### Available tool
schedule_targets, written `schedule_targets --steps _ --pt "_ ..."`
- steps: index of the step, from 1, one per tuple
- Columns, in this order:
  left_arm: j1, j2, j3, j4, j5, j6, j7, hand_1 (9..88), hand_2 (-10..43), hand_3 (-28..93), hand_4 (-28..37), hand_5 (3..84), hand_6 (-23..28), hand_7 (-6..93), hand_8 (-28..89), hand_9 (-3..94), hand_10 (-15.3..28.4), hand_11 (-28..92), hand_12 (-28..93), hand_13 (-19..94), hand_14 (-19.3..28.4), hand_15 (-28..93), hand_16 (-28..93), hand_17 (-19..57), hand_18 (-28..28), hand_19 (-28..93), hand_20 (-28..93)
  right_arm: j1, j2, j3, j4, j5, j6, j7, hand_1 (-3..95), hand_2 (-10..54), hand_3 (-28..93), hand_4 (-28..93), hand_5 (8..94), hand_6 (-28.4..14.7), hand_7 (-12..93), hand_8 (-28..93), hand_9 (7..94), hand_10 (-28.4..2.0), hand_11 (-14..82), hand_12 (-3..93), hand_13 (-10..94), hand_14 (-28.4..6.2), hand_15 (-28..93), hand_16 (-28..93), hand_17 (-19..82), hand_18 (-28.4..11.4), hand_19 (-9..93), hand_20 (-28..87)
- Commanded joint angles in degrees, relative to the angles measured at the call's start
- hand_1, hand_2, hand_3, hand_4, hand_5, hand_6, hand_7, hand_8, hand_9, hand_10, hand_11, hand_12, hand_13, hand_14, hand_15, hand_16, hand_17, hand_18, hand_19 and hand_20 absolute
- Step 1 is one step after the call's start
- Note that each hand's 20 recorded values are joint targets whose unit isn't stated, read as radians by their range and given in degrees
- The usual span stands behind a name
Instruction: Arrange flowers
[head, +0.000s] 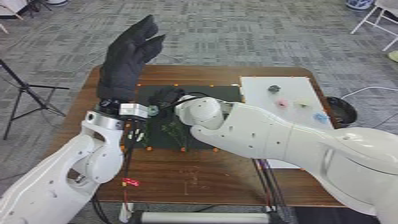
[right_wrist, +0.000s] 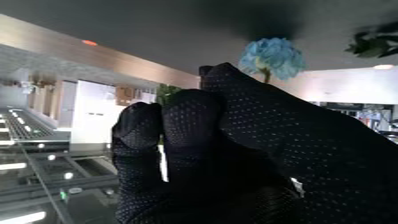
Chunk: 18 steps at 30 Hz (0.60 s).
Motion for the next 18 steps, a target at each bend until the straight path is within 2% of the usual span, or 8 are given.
schedule_targets --steps 1,8,11,14,16,18 --pt "1.00 -0.31 -1.15 -0.54 -0.17 0.76 0.66 25.2 -0.8 67 -24.6 33.4 3.4 15.1 -7 25.3 11.9 19 20 21 14.4 27 6 -9.5 20.2 38 12 0.63 0.56 0.22 -0.26 0.65 0.47 -3.30 50.0 -6.4 93 -8 41.5 -2.2 24 -15 50.5 -6.5 14.6 9.6 61 -6.7 83 35 30 -23.1 93 47" --pt "4.96 0.82 -4.14 -2.54 -0.23 0.19 1.18 25.3 -0.8 67 -24.5 33.4 3.3 15.1 -7 25.4 12.0 19 20 21 14.4 27 6 -9.5 20.2 38 13 1.23 1.30 -1.91 -4.21 2.17 2.10 -2.43 49.8 -5.7 93 -8 44.9 -1.0 25 -15 54.8 -6.3 15.0 9.9 63 -6.2 83 36 32 -23.1 93 49" --pt "2.90 0.40 -2.51 -1.59 -0.25 0.73 0.69 25.3 -0.7 67 -24.5 33.4 3.3 15.1 -7 25.3 11.9 19 20 21 14.5 27 6 -9.5 20.2 38 12 0.62 1.12 -0.91 -2.89 0.64 2.60 -3.25 49.6 -5.5 93 -8 45.4 -1.0 25 -15 55.2 -6.3 14.9 10.0 63 -6.3 83 36 32 -23.0 93 49" --pt "2.50 0.25 -2.26 -1.45 -0.14 0.64 0.34 25.4 -0.7 67 -24.5 33.4 3.3 15.2 -7 25.3 12.0 19 20 21 14.5 27 6 -9.5 20.2 38 12 0.21 1.24 0.03 -2.22 0.64 2.82 -2.35 49.1 -5.9 93 -9 44.1 -1.6 24 -15 53.2 -6.7 14.3 9.9 63 -6.3 83 37 33 -22.6 93 49" --pt "1.37 -0.08 -1.39 -0.86 -0.09 1.00 0.05 25.4 -0.7 67 -24.5 33.4 3.3 15.2 -7 25.3 12.0 19 19 21 14.5 27 6 -9.5 20.2 38 12 0.32 1.44 0.31 -1.50 -0.56 3.04 -2.02 48.9 -6.4 93 -10 42.8 -2.4 23 -15 51.6 -6.8 14.2 9.9 63 -6.1 83 37 33 -22.2 93 49" --pt "2.05 0.15 -1.83 -1.30 -0.18 1.18 0.15 25.3 -0.7 67 -24.4 33.4 3.3 15.2 -7 25.3 12.0 19 20 21 14.5 27 6 -9.5 20.3 38 12 0.56 1.58 -0.22 -1.89 0.11 4.38 -0.74 48.3 -7.2 93 -11 40.3 -3.6 22 -15 48.8 -7.2 14.2 10.2 61 -6.4 83 36 32 -21.9 93 49"
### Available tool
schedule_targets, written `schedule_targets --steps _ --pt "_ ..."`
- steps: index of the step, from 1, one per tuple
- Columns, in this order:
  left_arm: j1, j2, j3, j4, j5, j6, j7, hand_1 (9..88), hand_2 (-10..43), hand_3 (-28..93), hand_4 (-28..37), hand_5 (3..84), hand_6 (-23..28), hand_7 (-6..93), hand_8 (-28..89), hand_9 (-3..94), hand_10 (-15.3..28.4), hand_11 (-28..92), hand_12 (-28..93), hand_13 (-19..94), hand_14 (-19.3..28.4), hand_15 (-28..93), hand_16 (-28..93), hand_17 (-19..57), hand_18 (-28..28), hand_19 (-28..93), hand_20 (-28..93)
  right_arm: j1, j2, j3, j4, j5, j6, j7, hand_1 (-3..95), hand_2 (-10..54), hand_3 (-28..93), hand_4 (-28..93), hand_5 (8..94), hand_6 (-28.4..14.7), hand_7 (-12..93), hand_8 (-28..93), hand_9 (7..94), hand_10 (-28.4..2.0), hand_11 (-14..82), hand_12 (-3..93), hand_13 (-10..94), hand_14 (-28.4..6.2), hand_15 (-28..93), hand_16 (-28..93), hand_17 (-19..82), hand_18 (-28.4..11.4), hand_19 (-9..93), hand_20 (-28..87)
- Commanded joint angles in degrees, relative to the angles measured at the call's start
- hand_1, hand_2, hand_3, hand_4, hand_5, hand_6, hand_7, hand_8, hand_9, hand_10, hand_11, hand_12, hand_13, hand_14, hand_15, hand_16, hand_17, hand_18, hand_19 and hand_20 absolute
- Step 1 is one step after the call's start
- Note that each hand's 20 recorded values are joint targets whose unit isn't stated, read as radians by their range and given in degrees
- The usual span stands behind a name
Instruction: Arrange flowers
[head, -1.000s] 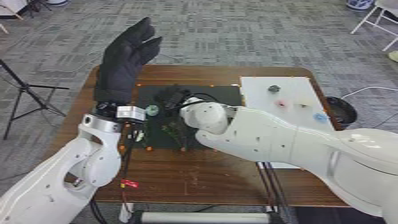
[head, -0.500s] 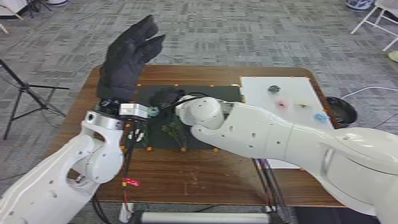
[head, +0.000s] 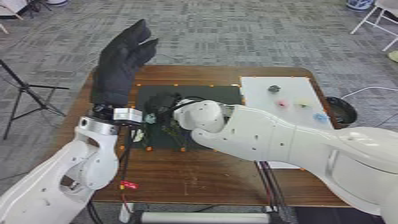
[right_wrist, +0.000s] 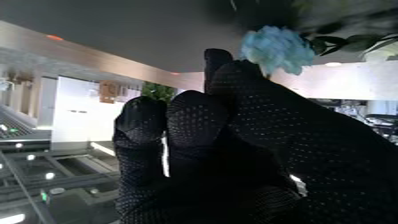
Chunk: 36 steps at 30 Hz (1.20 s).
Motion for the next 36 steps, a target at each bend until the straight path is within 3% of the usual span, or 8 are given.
schedule_targets --steps 1,6,9,21,24,29,32,36 --pt "-2.02 -0.61 0.84 0.30 -0.06 0.83 -0.17 25.4 -0.7 67 -24.5 33.4 3.3 15.2 -7 25.3 12.0 19 20 21 14.5 27 6 -9.5 20.2 38 12 0.28 0.31 0.65 0.98 -2.11 4.08 2.83 47.6 -7.7 93 -11 39.4 -4.0 22 -14 47.3 -7.3 14.0 10.3 60 -6.6 83 36 32 -21.6 93 48" --pt "-2.49 -1.45 1.26 0.88 0.12 0.97 -0.65 25.4 -0.8 67 -24.5 33.4 3.4 15.2 -7 25.3 11.9 19 20 21 14.4 27 6 -9.5 20.2 38 12 -0.29 1.91 1.31 -0.70 -2.76 9.64 6.61 43.5 -8.4 93 -14 33.2 -6.2 19 -12 42.1 -8.3 13.9 12.5 58 -7.3 83 34 31 -20.8 91 52" --pt "-1.31 -2.07 0.43 0.78 0.19 0.80 -1.02 25.4 -0.7 67 -24.6 33.4 3.3 15.2 -7 25.3 11.9 19 20 21 14.4 27 6 -9.5 20.2 38 12 -1.54 6.04 5.05 -5.59 -2.56 6.16 8.02 38.7 -7.2 93 -16 31.3 -6.9 18 -11 39.6 -11.8 13.2 14.6 55 -8.5 85 31 30 -20.4 90 53" --pt "3.44 -1.99 -2.65 -0.02 0.67 1.13 -3.62 25.4 -0.7 67 -24.6 33.4 3.3 15.2 -7 25.3 11.9 19 19 21 14.4 27 6 -9.5 20.1 38 12 -10.58 34.28 16.39 -29.27 10.94 10.65 -13.50 40.1 -4.9 93 -16 44.6 -1.2 24 -14 52.3 -7.8 17.4 14.5 58 -9.0 84 32 31 -20.2 91 53" --pt "7.20 -2.03 -4.81 -0.49 0.63 1.92 -4.71 25.5 -0.6 67 -24.7 33.4 3.3 15.2 -7 25.3 11.9 19 20 21 14.4 27 6 -9.5 20.1 38 13 -15.95 37.88 21.10 -33.05 10.67 8.84 -14.76 40.8 -5.2 93 -16 46.2 -0.9 25 -15 54.1 -7.8 17.6 14.8 57 -9.0 83 33 31 -20.1 91 54" --pt "15.19 -1.82 -10.32 -0.66 -0.09 4.18 -8.39 25.4 -0.6 67 -24.5 33.2 3.3 15.2 -7 25.2 12.0 19 20 21 14.4 27 6 -9.5 20.1 38 13 -24.11 40.72 28.74 -36.13 11.63 6.93 -15.20 39.0 -3.6 93 -15 46.3 -1.5 25 -15 53.0 -9.3 22.6 18.8 56 -9.7 82 34 31 -20.4 90 55" --pt "19.74 -1.34 -13.88 -0.97 -0.69 4.67 -9.78 25.4 -0.7 67 -24.5 33.1 3.3 15.2 -7 25.2 12.0 19 20 21 14.3 27 6 -9.5 20.0 38 13 -28.75 43.48 32.58 -38.95 13.77 6.69 -15.24 38.0 -3.0 93 -14 45.5 -1.5 26 -14 47.7 -10.8 38.9 27.0 55 -10.6 82 38 31 -20.5 90 55" --pt "23.47 -0.62 -16.84 -1.15 -1.81 5.84 -10.42 25.5 -0.9 67 -24.6 33.0 3.3 15.2 -7 25.0 12.0 19 20 21 14.3 26 6 -9.5 20.0 38 13 -33.81 45.98 36.93 -41.82 14.30 5.58 -15.24 39.4 -6.3 93 -16 44.6 0.1 26 -15 45.9 -13.3 49.2 55.6 54 -12.7 85 42 31 -20.6 92 56"
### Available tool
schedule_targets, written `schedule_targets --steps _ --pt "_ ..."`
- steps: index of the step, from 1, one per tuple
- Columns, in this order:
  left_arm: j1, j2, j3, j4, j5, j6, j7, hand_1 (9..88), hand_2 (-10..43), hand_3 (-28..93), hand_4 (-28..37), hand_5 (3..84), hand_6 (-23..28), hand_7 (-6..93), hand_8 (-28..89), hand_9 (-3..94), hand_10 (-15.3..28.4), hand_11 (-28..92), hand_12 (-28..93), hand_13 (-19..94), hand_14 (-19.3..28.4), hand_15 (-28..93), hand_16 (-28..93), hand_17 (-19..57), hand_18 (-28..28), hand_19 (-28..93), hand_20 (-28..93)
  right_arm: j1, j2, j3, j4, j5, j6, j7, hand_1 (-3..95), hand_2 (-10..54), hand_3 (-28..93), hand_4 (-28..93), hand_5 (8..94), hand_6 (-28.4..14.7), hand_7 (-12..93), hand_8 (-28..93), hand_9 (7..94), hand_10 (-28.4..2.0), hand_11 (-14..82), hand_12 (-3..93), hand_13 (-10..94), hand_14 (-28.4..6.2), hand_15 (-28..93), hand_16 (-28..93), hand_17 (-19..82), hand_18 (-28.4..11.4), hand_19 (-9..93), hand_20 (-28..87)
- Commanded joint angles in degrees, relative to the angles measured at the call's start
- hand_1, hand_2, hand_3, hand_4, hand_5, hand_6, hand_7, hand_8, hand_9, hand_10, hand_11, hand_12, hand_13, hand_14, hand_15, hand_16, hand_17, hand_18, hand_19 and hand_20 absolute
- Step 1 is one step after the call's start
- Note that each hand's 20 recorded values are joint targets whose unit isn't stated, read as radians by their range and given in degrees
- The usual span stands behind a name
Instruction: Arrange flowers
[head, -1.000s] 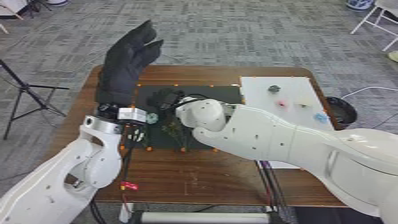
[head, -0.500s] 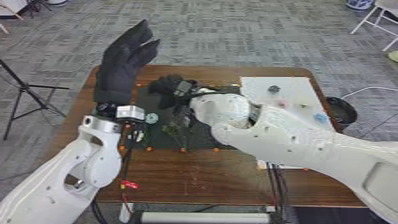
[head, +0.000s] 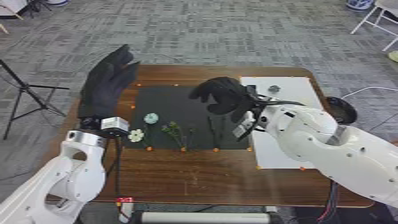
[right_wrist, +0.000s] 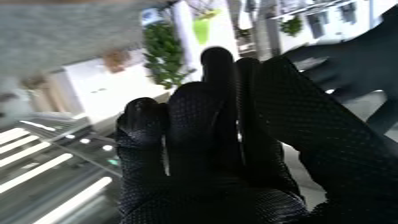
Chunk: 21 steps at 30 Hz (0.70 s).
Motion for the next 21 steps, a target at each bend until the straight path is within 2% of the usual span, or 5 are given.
schedule_targets --steps 1,5,10,15,21 --pt "10.58 1.64 -5.06 0.24 -2.40 2.83 -1.15 25.5 -0.9 67 -24.6 33.0 3.3 15.3 -7 25.0 11.9 19 20 21 14.3 26 6 -9.5 20.0 38 13 -10.92 6.15 6.58 -4.96 2.51 -1.94 -0.90 39.7 -6.8 93 -16 44.6 0.6 25 -15 47.4 -13.8 52.6 60.0 55 -12.8 86 43 32 -20.7 93 56" --pt "12.69 2.72 -7.02 -0.37 -3.29 3.38 -1.08 25.4 -1.0 67 -24.6 33.0 3.3 15.3 -7 25.0 12.0 19 20 21 14.2 26 6 -9.5 20.0 38 13 -11.59 5.67 7.67 -5.47 3.13 -9.61 -1.90 39.2 -5.7 93 -16 42.9 1.5 21 -13 58.6 -13.5 59.2 59.5 62 -13.3 90 39 37 -21.7 93 62" --pt "11.95 2.78 -6.68 -0.41 -3.02 2.53 -0.65 25.2 -1.0 67 -24.7 32.8 3.2 15.3 -7 25.0 12.0 19 20 21 14.3 27 6 -9.5 19.9 38 13 -12.96 5.82 7.84 -6.03 3.86 -16.44 -1.61 38.1 -3.8 93 -13 37.3 2.1 15 -11 65.2 -13.3 59.7 53.6 69 -12.6 89 36 44 -22.3 93 67" --pt "12.01 2.70 -6.49 -0.71 -2.78 1.70 -0.02 25.1 -0.9 67 -24.8 32.8 3.3 15.3 -7 24.8 11.9 19 20 21 14.3 27 6 -9.5 19.9 38 13 -14.45 4.47 7.66 -5.68 3.78 -18.97 -0.38 37.7 -1.9 93 -11 33.4 2.4 13 -11 71.9 -12.8 57.4 45.1 72 -11.8 88 34 46 -22.4 93 68" --pt "13.96 2.61 -7.63 -1.36 -3.33 2.48 0.71 25.1 -0.8 67 -24.7 32.7 3.2 15.4 -7 24.8 12.0 19 20 20 14.1 27 6 -9.6 19.9 38 13 -14.77 2.55 6.73 -6.40 2.13 -22.13 -1.98 36.0 1.7 93 -8 34.4 3.3 14 -11 75.8 -12.4 56.5 44.1 75 -10.9 87 33 50 -22.6 93 70"
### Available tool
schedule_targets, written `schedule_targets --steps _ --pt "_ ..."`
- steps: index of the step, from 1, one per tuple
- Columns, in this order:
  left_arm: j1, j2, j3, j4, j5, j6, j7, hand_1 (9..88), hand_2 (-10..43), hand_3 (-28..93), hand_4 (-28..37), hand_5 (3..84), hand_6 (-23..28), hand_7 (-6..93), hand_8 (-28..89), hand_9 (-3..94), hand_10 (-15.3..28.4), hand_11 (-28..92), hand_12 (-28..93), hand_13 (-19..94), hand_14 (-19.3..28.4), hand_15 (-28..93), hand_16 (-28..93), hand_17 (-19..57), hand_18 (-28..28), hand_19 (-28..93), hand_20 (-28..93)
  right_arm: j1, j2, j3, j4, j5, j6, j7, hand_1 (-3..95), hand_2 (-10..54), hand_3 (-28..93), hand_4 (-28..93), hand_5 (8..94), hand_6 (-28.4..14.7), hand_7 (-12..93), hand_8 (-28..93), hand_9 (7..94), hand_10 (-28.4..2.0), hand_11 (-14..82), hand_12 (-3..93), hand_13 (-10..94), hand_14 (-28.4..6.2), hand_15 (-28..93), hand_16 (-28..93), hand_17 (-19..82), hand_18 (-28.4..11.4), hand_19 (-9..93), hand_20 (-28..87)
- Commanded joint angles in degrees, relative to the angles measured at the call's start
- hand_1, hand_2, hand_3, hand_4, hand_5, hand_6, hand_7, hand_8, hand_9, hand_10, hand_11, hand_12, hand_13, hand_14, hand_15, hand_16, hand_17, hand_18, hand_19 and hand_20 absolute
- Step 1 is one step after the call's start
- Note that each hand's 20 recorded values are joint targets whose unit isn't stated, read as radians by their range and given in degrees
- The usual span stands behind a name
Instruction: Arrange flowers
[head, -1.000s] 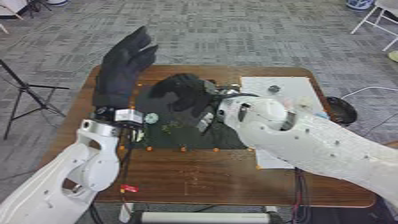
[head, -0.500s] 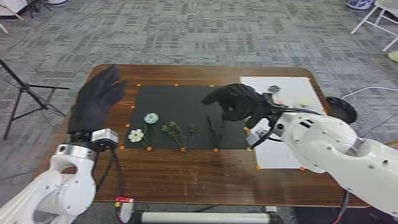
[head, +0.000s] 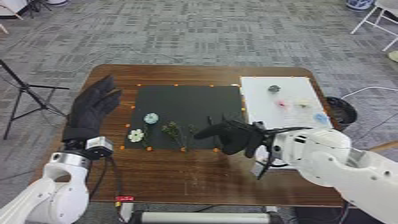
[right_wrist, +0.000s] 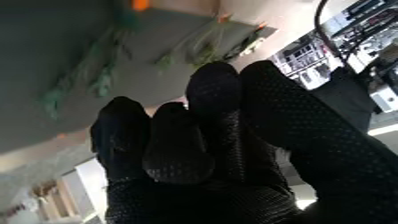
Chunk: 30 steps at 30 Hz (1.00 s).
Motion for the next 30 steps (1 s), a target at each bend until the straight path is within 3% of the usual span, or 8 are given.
schedule_targets --steps 1,13,30 --pt "2.28 -0.17 -1.23 -1.25 -0.55 0.05 1.15 25.1 -0.8 67 -24.7 32.7 3.2 15.4 -7 24.8 12.0 19 20 20 14.2 27 6 -9.6 19.9 38 13 -1.16 -2.99 -1.66 -0.96 -1.87 -3.82 -2.48 35.6 2.4 93 -8 35.4 3.5 15 -12 76.2 -12.4 56.6 43.6 76 -10.8 87 33 50 -22.6 93 70" --pt "2.34 -0.15 -1.09 -1.52 -0.40 0.02 1.36 25.1 -0.8 67 -24.8 32.6 3.2 15.6 -7 24.8 12.0 19 20 21 14.2 27 6 -9.6 19.9 38 13 2.24 -11.22 -7.80 3.41 -6.74 -8.81 -1.39 34.1 7.2 93 -7 40.5 3.4 15 -13 77.1 -12.5 56.9 42.8 76 -10.8 87 33 50 -22.7 93 70" --pt "2.76 -0.33 -1.42 -2.30 0.85 0.50 1.31 25.0 -0.8 67 -24.9 32.7 3.3 15.5 -7 24.8 12.0 20 20 21 14.3 27 6 -9.5 19.9 38 13 12.91 -11.39 -16.44 9.05 -13.79 -6.10 -2.30 33.2 7.7 93 -6 44.4 3.7 16 -13 77.3 -12.4 57.8 42.1 76 -10.8 88 33 50 -22.7 93 71"
